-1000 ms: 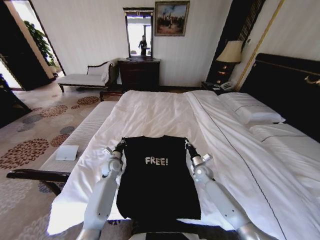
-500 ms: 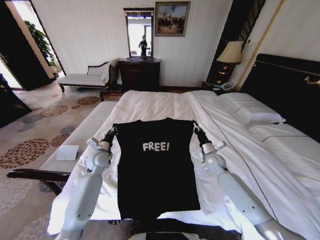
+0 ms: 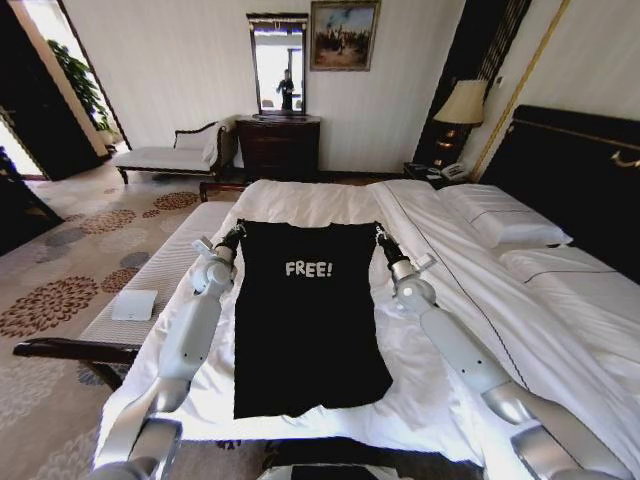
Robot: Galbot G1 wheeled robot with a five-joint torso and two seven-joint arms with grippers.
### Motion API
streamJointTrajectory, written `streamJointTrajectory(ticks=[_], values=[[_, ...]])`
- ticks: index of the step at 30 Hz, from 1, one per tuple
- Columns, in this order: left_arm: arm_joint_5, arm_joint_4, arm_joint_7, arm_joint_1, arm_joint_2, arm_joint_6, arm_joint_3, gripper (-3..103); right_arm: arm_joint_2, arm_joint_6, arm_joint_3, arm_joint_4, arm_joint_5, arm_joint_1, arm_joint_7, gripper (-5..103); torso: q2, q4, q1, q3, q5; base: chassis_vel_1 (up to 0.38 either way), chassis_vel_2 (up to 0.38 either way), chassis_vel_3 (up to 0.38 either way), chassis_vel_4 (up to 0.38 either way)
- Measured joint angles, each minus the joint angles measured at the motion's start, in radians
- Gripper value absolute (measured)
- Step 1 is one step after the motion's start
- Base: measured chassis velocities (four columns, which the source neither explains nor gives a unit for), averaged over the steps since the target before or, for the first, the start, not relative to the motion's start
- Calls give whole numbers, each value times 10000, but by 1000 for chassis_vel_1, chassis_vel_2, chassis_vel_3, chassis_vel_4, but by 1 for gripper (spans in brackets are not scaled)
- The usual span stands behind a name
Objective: Fold the clothes on the bed.
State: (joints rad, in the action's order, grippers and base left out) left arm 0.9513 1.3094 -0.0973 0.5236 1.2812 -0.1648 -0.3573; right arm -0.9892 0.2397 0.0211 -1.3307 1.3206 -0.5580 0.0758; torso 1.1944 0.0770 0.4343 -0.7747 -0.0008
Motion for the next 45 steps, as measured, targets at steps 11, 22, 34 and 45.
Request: streamJointTrajectory(ticks=[11,22,34,45], values=[[77,-227,167,-216,-192,185,-80,2,32,10,-375,338,-35,378,78,1,0,-2,-1,0,0,0,0,0,0],[318,187,308,-328,-1003,270,547,2,385,-11,-879,126,38,659,452,1,1,-2,-2,3,0,0,0,0,0],[125,2332,356,3066,-1340,484,-210,2,883,97,-378,-738,-601,-1541,992,1,1,-1,-5,3,-2,0,0,0,0],[-555,4229,156,6540,-846,477,-1278,2,1282,147,-31,-1593,-1024,-4198,884,1,3,-1,-7,5,0,0,0,0,0]])
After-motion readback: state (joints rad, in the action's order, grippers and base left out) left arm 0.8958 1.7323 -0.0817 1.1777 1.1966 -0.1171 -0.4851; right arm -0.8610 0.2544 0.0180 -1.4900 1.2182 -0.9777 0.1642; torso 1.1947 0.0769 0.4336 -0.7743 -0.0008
